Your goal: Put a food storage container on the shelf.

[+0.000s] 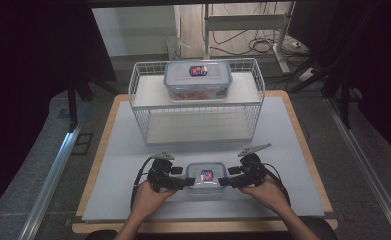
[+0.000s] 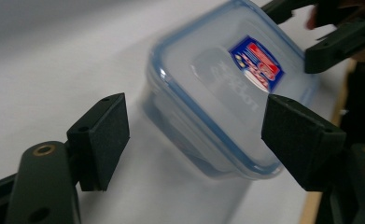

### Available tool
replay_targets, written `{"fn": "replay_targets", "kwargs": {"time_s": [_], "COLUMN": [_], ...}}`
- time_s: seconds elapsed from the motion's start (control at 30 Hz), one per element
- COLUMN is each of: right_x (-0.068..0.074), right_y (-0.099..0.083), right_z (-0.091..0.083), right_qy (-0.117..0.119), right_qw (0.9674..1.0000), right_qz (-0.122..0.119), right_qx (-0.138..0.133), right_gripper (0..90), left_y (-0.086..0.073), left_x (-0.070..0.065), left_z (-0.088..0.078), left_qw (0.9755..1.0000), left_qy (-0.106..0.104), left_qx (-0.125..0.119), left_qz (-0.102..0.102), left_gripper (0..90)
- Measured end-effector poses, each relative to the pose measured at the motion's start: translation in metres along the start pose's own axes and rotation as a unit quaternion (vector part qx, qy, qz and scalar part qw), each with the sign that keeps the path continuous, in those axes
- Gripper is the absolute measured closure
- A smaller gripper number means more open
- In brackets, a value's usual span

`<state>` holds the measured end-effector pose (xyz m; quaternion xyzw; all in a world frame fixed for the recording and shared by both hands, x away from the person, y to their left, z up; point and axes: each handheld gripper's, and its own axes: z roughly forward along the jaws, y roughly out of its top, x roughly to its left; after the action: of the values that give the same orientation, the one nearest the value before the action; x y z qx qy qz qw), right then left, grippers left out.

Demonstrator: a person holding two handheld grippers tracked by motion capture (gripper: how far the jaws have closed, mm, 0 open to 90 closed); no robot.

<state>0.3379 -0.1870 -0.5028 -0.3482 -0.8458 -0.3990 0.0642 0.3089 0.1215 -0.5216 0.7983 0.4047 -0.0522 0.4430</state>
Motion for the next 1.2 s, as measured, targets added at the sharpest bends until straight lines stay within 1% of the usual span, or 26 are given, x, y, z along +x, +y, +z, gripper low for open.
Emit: {"fn": "replay_targets", "kwargs": {"time_s": [0.1,0.13,0.2,0.27,0.3,0.4,0.47,0.53,0.57,0.6,0.67,0.77,0.87,0.93,1.03,1.07,1.2], "right_x": [-0.002,-0.002,-0.003,-0.004,-0.004,-0.004,-0.003,-0.002,-0.002,-0.002,-0.003,-0.004,-0.007,-0.007,-0.006,-0.006,-0.006], "right_y": [0.001,0.002,0.002,0.001,0.001,0.001,0.000,-0.002,-0.003,-0.004,-0.006,-0.007,-0.008,-0.010,-0.010,-0.010,-0.010], "right_z": [0.006,0.007,0.008,0.007,0.006,0.004,0.003,0.001,0.000,-0.001,-0.002,-0.003,-0.005,-0.005,-0.006,-0.007,-0.009], "right_qy": [0.024,0.032,0.036,0.040,0.040,0.041,0.042,0.045,0.049,0.051,0.057,0.063,0.074,0.075,0.072,0.074,0.076], "right_qw": [0.9996,0.9992,0.9989,0.9986,0.9985,0.9986,0.9985,0.9984,0.9982,0.9981,0.9977,0.9971,0.9958,0.9955,0.9959,0.9956,0.9954], "right_qz": [0.017,0.021,0.028,0.034,0.035,0.032,0.033,0.031,0.031,0.033,0.037,0.042,0.053,0.057,0.055,0.056,0.058], "right_qx": [0.005,0.008,0.010,0.012,0.011,0.011,0.013,0.014,0.013,0.010,0.010,0.007,0.005,0.003,0.000,-0.004,-0.010], "right_gripper": [29.6,29.6,30.1,32.6,33.8,36.3,37.6,40.0,41.2,42.3,43.7,46.1,48.7,48.9,50.8,52.4,54.4], "left_y": [0.000,0.000,0.001,0.000,0.000,0.000,-0.002,-0.004,-0.005,-0.006,-0.008,-0.011,-0.012,-0.011,-0.012,-0.012,-0.013], "left_x": [0.000,-0.001,-0.002,-0.002,-0.002,-0.006,-0.007,-0.006,-0.006,-0.007,-0.007,-0.007,-0.007,-0.007,-0.006,-0.006,-0.005], "left_z": [0.005,0.005,0.005,0.003,0.002,0.001,-0.001,-0.005,-0.006,-0.006,-0.006,-0.005,-0.003,-0.002,-0.006,-0.007,-0.008], "left_qw": [0.9995,0.9995,0.9996,0.9996,0.9996,0.9998,0.9999,0.9997,0.9996,0.9994,0.9995,0.9991,0.9990,0.9989,0.9986,0.9984,0.9979], "left_qy": [-0.029,-0.029,-0.025,-0.024,-0.025,-0.017,-0.015,-0.019,-0.024,-0.026,-0.026,-0.035,-0.037,-0.036,-0.040,-0.044,-0.049], "left_qx": [0.002,0.004,0.005,0.001,0.003,0.002,-0.006,-0.014,-0.015,-0.017,-0.015,-0.015,-0.014,-0.014,-0.021,-0.023,-0.026], "left_qz": [-0.011,-0.011,-0.012,-0.013,-0.011,-0.005,-0.007,-0.008,-0.011,-0.015,-0.013,-0.021,-0.023,-0.025,-0.027,-0.028,-0.032], "left_gripper": [25.7,28.2,27.8,31.5,32.4,33.0,35.3,41.8,43.5,44.1,44.0,43.6,40.8,39.5,45.1,46.6,49.1]}}
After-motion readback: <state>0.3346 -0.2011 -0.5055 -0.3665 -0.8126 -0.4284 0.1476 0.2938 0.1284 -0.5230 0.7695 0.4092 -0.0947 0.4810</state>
